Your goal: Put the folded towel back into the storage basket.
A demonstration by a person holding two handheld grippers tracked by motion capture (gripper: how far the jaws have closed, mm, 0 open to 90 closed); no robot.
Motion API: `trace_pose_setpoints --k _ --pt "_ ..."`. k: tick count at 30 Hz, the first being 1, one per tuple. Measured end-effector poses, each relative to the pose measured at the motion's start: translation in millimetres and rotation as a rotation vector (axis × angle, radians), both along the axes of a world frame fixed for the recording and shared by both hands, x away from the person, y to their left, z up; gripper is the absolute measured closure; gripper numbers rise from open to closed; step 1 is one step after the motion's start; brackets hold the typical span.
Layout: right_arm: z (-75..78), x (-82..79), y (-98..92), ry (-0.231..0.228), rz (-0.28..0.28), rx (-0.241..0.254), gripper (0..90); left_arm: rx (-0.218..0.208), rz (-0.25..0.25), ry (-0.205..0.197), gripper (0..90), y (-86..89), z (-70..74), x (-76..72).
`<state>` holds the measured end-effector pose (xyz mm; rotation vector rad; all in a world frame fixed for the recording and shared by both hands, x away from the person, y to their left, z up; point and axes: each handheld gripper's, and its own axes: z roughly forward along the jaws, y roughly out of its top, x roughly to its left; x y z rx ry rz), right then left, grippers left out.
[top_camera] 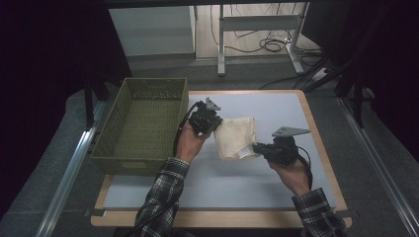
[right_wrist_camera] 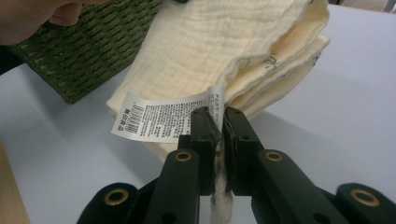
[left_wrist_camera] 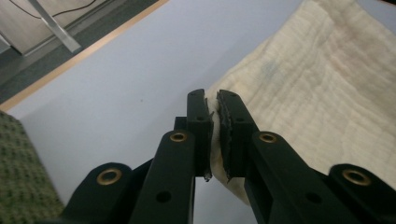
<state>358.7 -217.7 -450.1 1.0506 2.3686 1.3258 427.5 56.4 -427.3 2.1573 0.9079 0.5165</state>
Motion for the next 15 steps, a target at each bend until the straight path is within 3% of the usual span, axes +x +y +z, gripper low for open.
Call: trace_pose_setpoints --k 15 --pt "18.5 18.5 42.0 -0.008 0.04 0.015 83.4 0.052 0.052 -0.045 83.6 36.8 33.1 4.1"
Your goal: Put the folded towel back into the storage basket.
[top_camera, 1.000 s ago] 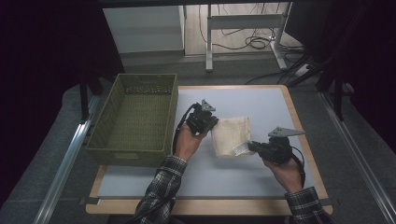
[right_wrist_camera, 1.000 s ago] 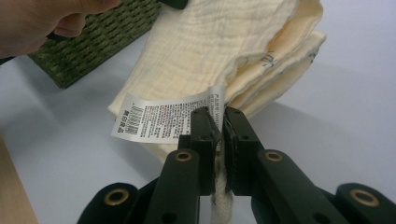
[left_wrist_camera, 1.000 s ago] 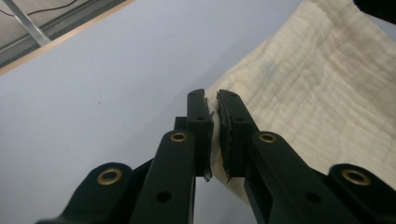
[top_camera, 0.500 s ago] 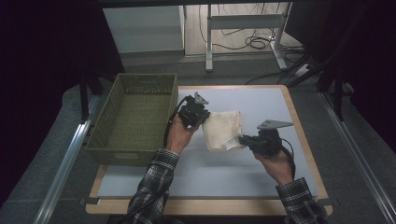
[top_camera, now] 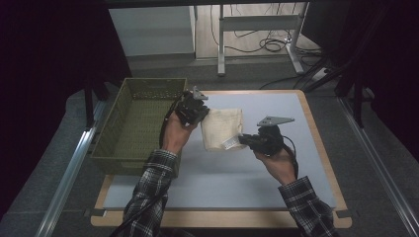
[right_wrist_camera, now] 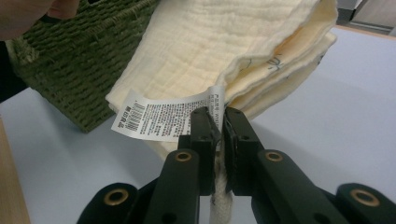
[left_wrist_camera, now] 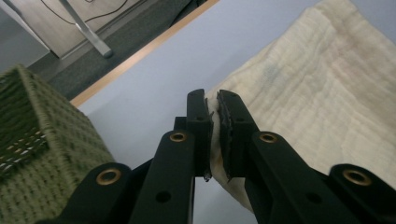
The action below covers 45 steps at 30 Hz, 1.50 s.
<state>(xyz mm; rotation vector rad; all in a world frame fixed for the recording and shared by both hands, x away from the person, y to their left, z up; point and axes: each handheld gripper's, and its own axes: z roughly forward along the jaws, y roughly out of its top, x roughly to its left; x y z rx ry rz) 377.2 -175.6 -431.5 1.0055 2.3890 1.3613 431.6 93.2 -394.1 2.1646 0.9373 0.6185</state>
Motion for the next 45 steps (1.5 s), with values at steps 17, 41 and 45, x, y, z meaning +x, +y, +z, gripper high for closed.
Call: trace_pose_setpoints --k 17,41,45 --pt "19.5 12.8 47.2 -0.021 0.046 -0.001 83.1 0.02 0.061 -0.035 83.6 37.9 24.9 0.8" --pt "22.0 25.4 131.3 -0.027 0.13 0.035 83.1 0.04 0.187 -0.073 83.7 113.0 35.2 -7.2" --pt "20.9 26.3 144.4 -0.028 0.143 0.036 83.1 0.034 0.217 -0.073 83.7 129.2 32.6 -10.9"
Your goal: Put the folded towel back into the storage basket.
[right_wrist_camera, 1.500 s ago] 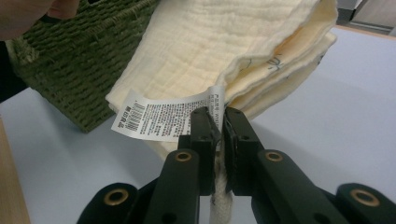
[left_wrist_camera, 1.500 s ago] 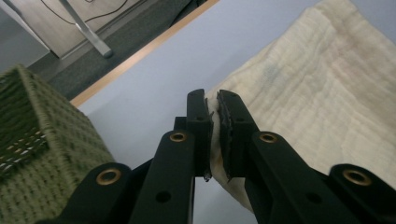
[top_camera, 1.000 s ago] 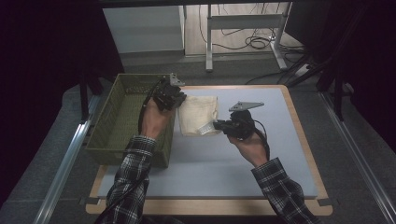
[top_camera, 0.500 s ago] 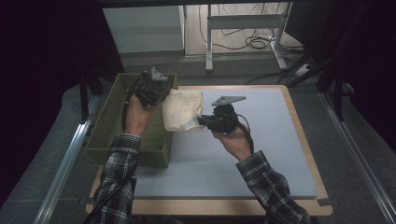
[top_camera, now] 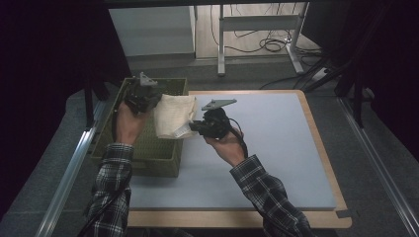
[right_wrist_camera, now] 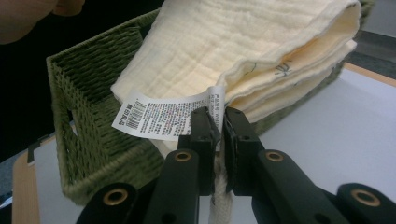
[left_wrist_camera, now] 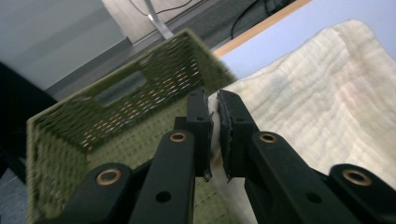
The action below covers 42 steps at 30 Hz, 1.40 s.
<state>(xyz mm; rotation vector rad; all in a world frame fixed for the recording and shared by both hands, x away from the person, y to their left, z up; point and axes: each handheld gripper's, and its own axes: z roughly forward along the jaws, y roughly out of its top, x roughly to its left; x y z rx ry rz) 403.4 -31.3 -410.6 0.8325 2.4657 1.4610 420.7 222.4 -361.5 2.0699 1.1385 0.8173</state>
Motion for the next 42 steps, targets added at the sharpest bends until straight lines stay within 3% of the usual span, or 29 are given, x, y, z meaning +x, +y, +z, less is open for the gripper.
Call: trace_pose_setpoints --k 4,10,21,34,42 --pt "-1.5 1.1 21.8 -0.001 0.021 -0.005 83.1 -0.016 0.036 0.001 83.7 21.0 -2.8 -3.3" --pt "-3.7 2.1 43.5 0.006 0.037 -0.009 83.2 -0.023 0.062 0.011 83.7 38.7 -8.2 -3.8" --pt "-15.9 6.2 88.6 0.025 0.06 -0.081 83.2 -0.033 0.107 0.055 83.7 69.6 -29.4 -1.0" --pt "-20.8 6.7 123.4 0.032 0.082 -0.159 83.2 -0.001 0.123 0.1 83.6 85.1 -42.2 8.6" --pt "-24.4 5.9 143.3 0.033 0.088 -0.243 83.2 0.033 0.12 0.162 83.5 89.2 -55.7 17.7"
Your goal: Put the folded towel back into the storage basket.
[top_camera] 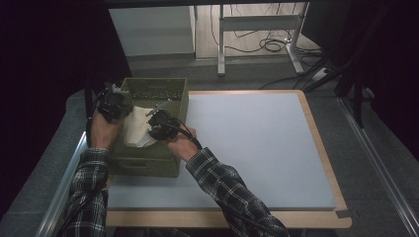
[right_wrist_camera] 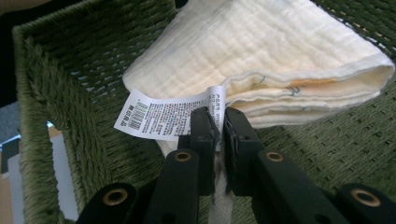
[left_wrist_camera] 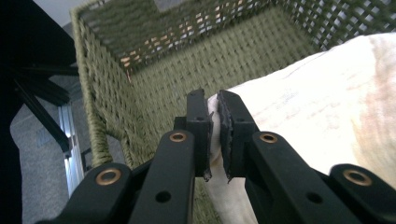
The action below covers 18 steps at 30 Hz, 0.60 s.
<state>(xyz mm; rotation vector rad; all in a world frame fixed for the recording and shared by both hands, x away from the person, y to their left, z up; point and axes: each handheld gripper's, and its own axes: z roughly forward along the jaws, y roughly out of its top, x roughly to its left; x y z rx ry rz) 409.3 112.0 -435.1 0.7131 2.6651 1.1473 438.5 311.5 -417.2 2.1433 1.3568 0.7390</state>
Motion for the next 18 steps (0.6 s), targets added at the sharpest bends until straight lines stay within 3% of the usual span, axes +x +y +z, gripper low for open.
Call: trace_pose_setpoints --k 9,18 --pt "-8.0 5.7 16.1 0.0 -0.002 -0.117 83.1 0.031 -0.01 0.107 83.1 4.1 -17.7 15.7" --pt "-10.4 7.6 24.4 -0.01 -0.014 -0.193 81.8 0.075 -0.024 0.164 82.7 -5.3 -30.1 29.9"
